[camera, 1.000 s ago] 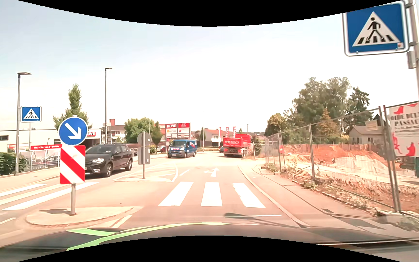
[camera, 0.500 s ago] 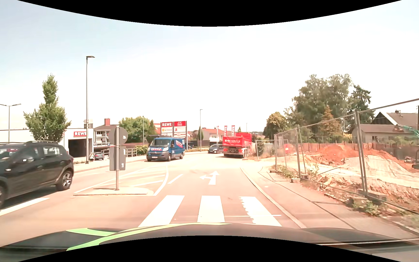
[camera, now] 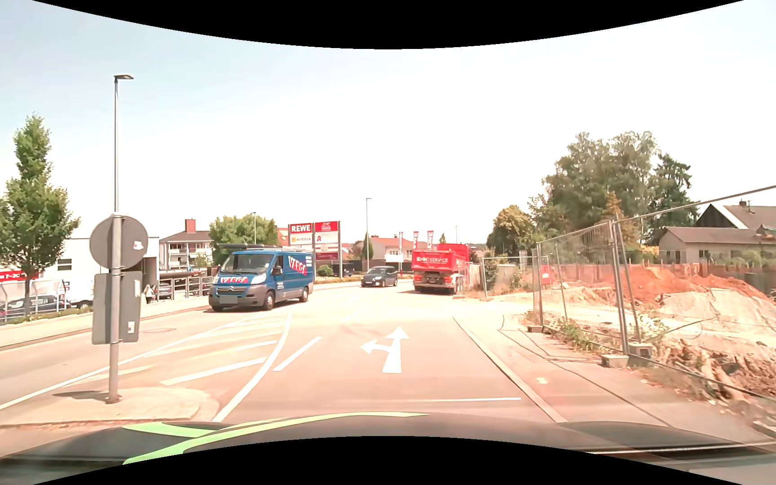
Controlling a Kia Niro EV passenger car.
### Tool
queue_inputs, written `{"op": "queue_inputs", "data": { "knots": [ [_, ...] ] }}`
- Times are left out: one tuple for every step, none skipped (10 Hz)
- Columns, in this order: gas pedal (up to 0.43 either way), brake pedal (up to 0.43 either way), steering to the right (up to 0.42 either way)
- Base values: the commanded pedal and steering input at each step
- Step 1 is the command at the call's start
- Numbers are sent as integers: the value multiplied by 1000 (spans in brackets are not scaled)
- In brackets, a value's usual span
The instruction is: Follow the waypoints while adhering to traffic rules and regulations
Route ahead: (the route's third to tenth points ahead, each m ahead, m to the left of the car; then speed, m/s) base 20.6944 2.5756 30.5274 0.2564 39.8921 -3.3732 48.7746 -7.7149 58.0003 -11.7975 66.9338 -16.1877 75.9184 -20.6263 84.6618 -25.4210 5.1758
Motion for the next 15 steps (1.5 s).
{"op": "queue_inputs", "data": {
  "knots": [
    [0, 0, -7],
    [0, 0, -14],
    [0, 0, -24],
    [0, 0, -32],
    [0, 0, -37],
    [0, 0, -42],
    [0, 0, -43],
    [0, 0, -43],
    [0, 0, -45],
    [0, 0, -46],
    [0, 0, -48],
    [0, 0, -48],
    [0, 0, -48],
    [0, 0, -48],
    [0, 0, -49]
  ]
}}
